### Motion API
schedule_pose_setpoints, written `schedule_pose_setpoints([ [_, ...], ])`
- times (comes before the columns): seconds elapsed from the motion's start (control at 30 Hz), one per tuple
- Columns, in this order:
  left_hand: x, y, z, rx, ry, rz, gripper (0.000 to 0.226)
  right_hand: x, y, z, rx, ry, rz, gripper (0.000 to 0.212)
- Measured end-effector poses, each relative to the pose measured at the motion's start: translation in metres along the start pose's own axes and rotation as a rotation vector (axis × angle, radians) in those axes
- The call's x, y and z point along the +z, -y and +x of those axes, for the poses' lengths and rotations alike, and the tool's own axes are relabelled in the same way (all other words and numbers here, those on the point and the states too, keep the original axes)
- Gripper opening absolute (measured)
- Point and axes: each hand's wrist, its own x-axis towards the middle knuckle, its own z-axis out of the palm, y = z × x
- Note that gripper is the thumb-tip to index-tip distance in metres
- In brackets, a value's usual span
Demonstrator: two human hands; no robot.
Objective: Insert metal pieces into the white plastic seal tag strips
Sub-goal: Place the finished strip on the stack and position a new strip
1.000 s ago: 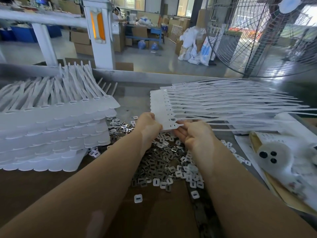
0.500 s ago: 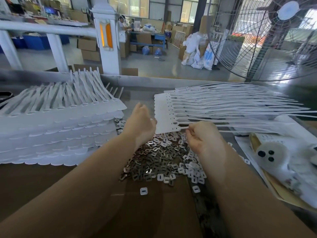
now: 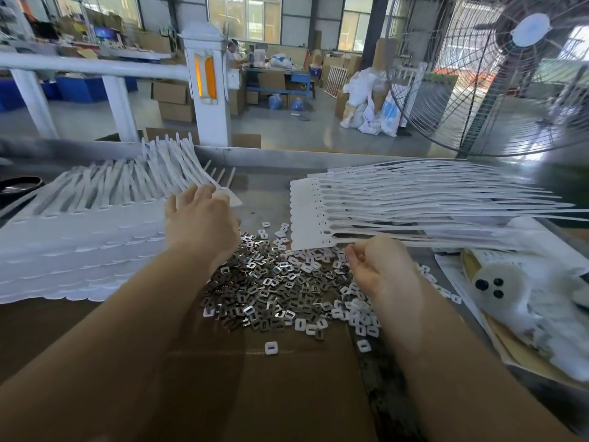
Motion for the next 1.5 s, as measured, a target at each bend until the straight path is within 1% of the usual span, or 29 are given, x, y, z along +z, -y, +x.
schedule_pose_setpoints([
  [0.03, 0.000, 0.001, 0.000, -0.015, 0.022, 0.017, 0.045, 0.001, 0.001, -0.001, -0.015, 0.024, -0.019, 0.046],
  [0.07, 0.000, 0.002, 0.000, -0.028, 0.044, 0.034, 0.045, 0.000, 0.001, -0.003, -0.022, 0.012, -0.013, 0.046],
  [0.1, 0.001, 0.003, 0.000, -0.036, 0.060, 0.055, 0.044, 0.001, 0.001, -0.006, -0.018, 0.016, 0.031, 0.046],
  [0.17, 0.001, 0.004, 0.000, -0.038, 0.073, 0.091, 0.041, 0.000, 0.000, -0.005, -0.009, 0.033, 0.047, 0.040],
  [0.23, -0.001, 0.006, 0.001, -0.039, 0.079, 0.094, 0.042, -0.001, -0.003, -0.007, -0.076, 0.036, -0.127, 0.031],
  [0.27, -0.002, 0.007, 0.002, -0.042, 0.086, 0.087, 0.045, -0.003, -0.005, -0.007, -0.154, 0.039, -0.286, 0.025],
  [0.33, -0.004, 0.009, 0.005, -0.051, 0.103, 0.071, 0.050, -0.008, -0.011, -0.006, -0.378, 0.068, -0.623, 0.024],
  [0.4, -0.006, 0.011, 0.007, -0.065, 0.115, 0.059, 0.055, -0.013, -0.016, -0.002, -0.588, 0.098, -0.882, 0.028],
  [0.47, -0.006, 0.011, 0.008, -0.070, 0.118, 0.067, 0.055, -0.013, -0.019, 0.001, -0.700, 0.128, -1.025, 0.027],
  [0.67, -0.003, 0.014, 0.011, -0.082, 0.110, 0.081, 0.041, -0.010, -0.021, 0.001, -0.823, 0.229, -1.293, 0.018],
  [0.77, -0.004, 0.015, 0.014, -0.070, 0.089, 0.105, 0.039, -0.008, -0.025, 0.002, -0.888, 0.232, -1.374, 0.016],
  [0.83, -0.006, 0.014, 0.016, -0.059, 0.041, 0.092, 0.038, -0.005, -0.028, 0.002, -0.909, 0.211, -1.424, 0.017],
  [0.97, -0.010, 0.016, 0.016, -0.007, -0.089, 0.054, 0.036, 0.000, -0.034, 0.004, -0.883, 0.109, -1.536, 0.025],
  [1.03, -0.010, 0.016, 0.013, 0.027, -0.148, 0.042, 0.035, 0.001, -0.036, 0.005, -0.895, 0.077, -1.551, 0.024],
  [1.13, -0.008, 0.015, 0.010, 0.064, -0.197, 0.023, 0.032, 0.003, -0.038, 0.005, -0.903, 0.079, -1.527, 0.019],
  [1.23, -0.006, 0.017, 0.011, 0.056, -0.167, -0.007, 0.030, 0.004, -0.037, 0.005, -0.889, 0.096, -1.449, 0.010],
  [1.3, -0.005, 0.018, 0.012, 0.057, -0.136, 0.025, 0.030, 0.003, -0.036, 0.006, -0.889, 0.111, -1.413, 0.006],
  [1.4, -0.003, 0.017, 0.010, 0.071, -0.062, 0.108, 0.034, 0.000, -0.034, 0.007, -0.907, 0.114, -1.329, 0.005],
  [1.47, 0.000, 0.016, 0.007, 0.058, 0.002, 0.117, 0.036, -0.002, -0.032, 0.008, -0.927, 0.106, -1.271, 0.004],
  [1.5, 0.003, 0.015, 0.004, 0.058, -0.004, 0.113, 0.036, -0.003, -0.031, 0.008, -0.934, 0.106, -1.243, 0.002],
])
